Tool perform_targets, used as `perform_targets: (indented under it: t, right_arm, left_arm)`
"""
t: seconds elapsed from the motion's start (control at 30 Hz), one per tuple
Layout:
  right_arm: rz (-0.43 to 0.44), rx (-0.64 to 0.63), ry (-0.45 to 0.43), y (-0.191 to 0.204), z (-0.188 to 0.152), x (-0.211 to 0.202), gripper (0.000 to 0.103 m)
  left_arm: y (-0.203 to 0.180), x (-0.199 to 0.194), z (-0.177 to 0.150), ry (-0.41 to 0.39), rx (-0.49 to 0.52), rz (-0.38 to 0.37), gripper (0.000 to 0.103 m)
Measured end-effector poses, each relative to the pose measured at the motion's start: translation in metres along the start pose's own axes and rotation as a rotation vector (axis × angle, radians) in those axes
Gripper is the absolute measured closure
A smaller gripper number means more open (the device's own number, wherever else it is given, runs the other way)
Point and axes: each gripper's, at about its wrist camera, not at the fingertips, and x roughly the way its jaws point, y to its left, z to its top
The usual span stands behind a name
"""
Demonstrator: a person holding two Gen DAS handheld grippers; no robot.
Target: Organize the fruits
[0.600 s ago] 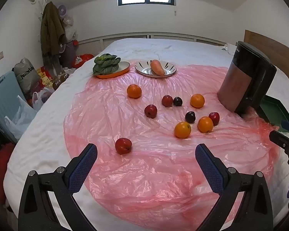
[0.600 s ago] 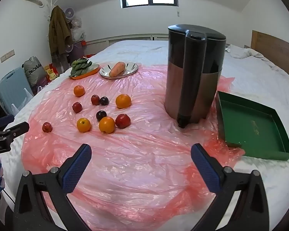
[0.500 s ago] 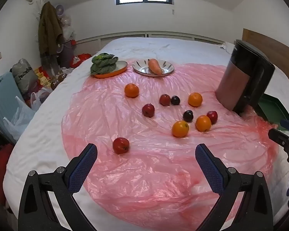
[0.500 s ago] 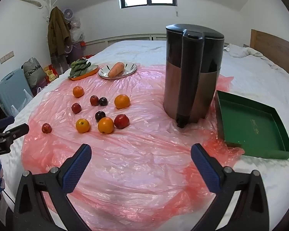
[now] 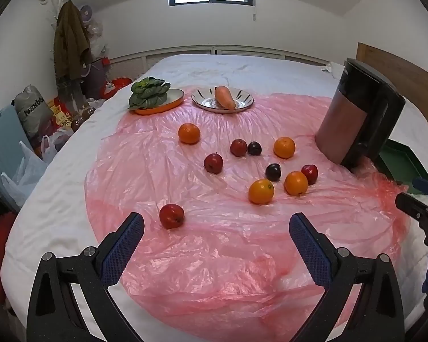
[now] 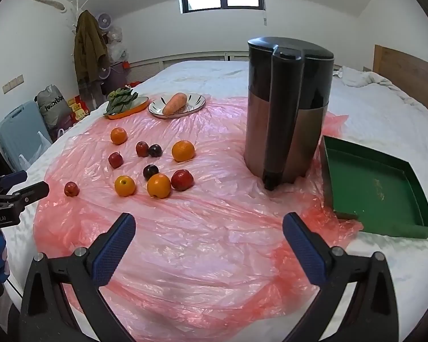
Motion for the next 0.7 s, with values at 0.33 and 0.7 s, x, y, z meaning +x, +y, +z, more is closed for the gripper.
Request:
perform_targets:
  t: [0.33, 0.7]
  right_arm:
    - [0.022, -0.016, -0.001, 0.0052, 0.0013, 0.0000, 0.000]
    - [0.032, -0.022, -0.004, 0.0060, 0.0008, 0.0018, 0.000]
  left_arm:
    - [0.0063, 0.0019, -0.0013, 0.013, 0.003, 0.011, 0.003]
    - [0.0075, 0.0065, 0.0020, 0.026, -0.045, -0.020, 0.003]
